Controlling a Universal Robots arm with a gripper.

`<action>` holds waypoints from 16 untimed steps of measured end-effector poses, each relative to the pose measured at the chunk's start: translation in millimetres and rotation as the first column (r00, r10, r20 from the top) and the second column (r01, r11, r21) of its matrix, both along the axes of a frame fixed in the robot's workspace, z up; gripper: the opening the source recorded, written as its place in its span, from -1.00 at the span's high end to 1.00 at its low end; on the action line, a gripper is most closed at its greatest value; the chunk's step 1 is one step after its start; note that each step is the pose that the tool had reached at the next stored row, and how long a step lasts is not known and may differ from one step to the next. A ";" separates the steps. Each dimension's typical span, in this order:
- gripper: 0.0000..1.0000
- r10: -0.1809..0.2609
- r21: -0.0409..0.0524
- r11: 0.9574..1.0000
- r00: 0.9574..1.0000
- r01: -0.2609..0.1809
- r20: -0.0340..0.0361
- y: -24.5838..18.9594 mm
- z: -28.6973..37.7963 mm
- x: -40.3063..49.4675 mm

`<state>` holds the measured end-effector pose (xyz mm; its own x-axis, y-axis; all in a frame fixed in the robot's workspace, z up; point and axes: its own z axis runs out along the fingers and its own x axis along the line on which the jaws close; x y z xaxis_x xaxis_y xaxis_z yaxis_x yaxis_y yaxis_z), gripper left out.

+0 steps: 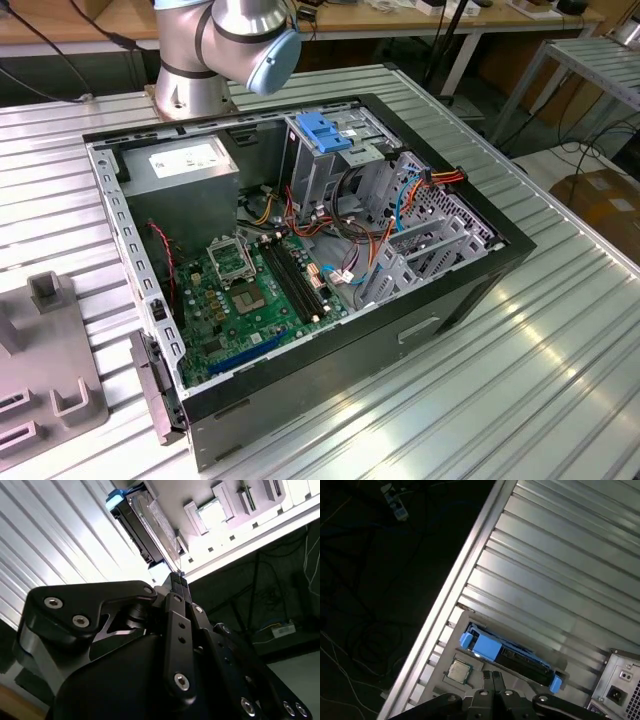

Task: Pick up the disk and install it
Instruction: 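Pick up the disk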

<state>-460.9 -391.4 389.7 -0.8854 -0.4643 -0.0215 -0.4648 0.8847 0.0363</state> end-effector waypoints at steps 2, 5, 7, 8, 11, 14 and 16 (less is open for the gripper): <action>0.79 0.043 -0.002 0.999 0.999 -0.043 0.000 0.1 -0.1 0.0; 0.79 0.132 -0.005 0.991 0.991 -0.132 0.000 0.1 -0.4 0.0; 0.79 0.190 -0.007 0.982 0.982 -0.190 -0.001 0.0 -0.7 0.0; 0.79 0.209 -0.008 0.978 0.978 -0.209 -0.001 0.1 -0.7 0.0; 0.79 0.264 -0.010 0.965 0.965 -0.264 -0.001 0.1 -0.9 0.0; 0.79 0.345 -0.013 0.938 0.939 -0.345 -0.002 0.0 -1.2 0.0; 0.79 0.385 -0.015 0.923 0.923 -0.385 -0.003 0.0 -1.3 0.0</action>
